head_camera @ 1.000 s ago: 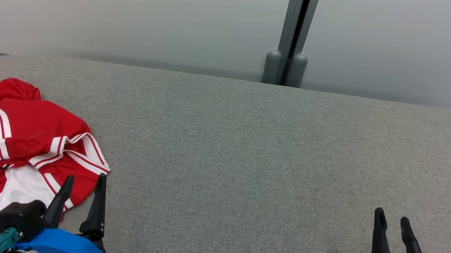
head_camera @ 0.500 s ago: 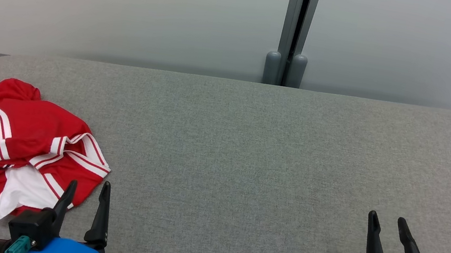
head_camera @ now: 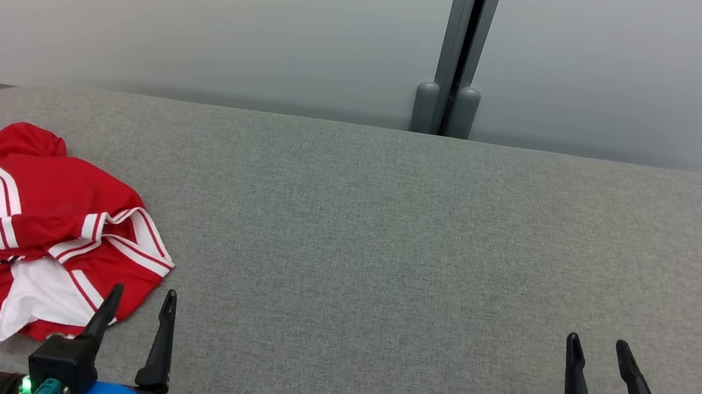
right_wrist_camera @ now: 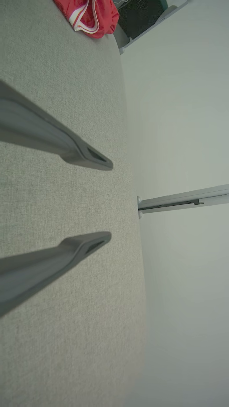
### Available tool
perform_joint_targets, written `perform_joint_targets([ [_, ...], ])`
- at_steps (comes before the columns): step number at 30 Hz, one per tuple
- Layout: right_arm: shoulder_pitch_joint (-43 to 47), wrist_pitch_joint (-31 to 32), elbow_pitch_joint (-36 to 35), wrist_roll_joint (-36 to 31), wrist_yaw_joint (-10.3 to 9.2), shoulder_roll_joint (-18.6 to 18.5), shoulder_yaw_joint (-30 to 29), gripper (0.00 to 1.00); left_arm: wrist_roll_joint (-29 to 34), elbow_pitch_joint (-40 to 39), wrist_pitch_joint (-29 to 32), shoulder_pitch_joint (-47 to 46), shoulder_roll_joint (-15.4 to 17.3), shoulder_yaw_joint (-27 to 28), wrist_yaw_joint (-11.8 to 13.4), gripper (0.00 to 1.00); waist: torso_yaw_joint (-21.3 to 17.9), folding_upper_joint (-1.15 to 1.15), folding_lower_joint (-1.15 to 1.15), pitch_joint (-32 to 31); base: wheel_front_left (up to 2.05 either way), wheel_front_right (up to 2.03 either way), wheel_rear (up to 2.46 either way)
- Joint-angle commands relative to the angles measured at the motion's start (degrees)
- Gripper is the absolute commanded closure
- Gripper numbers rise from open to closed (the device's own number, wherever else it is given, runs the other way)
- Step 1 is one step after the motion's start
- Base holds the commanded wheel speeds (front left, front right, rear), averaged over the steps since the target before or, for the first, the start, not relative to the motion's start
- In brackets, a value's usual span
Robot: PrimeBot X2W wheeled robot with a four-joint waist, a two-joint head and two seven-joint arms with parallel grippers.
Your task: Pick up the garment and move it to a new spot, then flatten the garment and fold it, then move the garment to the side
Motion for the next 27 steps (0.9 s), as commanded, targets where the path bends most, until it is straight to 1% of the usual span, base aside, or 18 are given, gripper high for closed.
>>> perform_joint_targets([
  [1, 0.58, -0.63, -0.43, -1.35, 0.12, -0.43, 0.05, 0.0, 0.92, -0.37, -0.52, 0.38, 0.54, -0.29, 0.35, 0.0, 0.02, 0.0, 0.0, 0.03, 0.0, 0.0, 0.0],
  [12, 0.83, -1.24, -0.63, -5.07, 0.13, -0.46, 0.23, 0.0, 1.69, -0.85, -1.46, 0.95, 0.32, -0.67, 0.1, 0.0, 0.2, 0.0, 0.0, 0.3, 0.0, 0.0, 0.0],
  [20, 1.06, -1.7, -0.93, -7.64, 0.13, -0.47, 0.48, 0.0, 3.38, -1.08, -2.1, 1.1, 0.7, -1.36, 0.78, 0.0, 0.26, 0.0, 0.0, 0.44, 0.0, 0.0, 0.0],
  [27, 1.26, -1.52, -1.23, -7.36, 0.09, -0.46, 0.12, 0.0, 2.59, -1.24, -2.12, 0.73, 0.69, -1.35, 0.92, 0.0, 0.66, 0.0, 0.0, 0.61, 0.0, 0.0, 0.0],
])
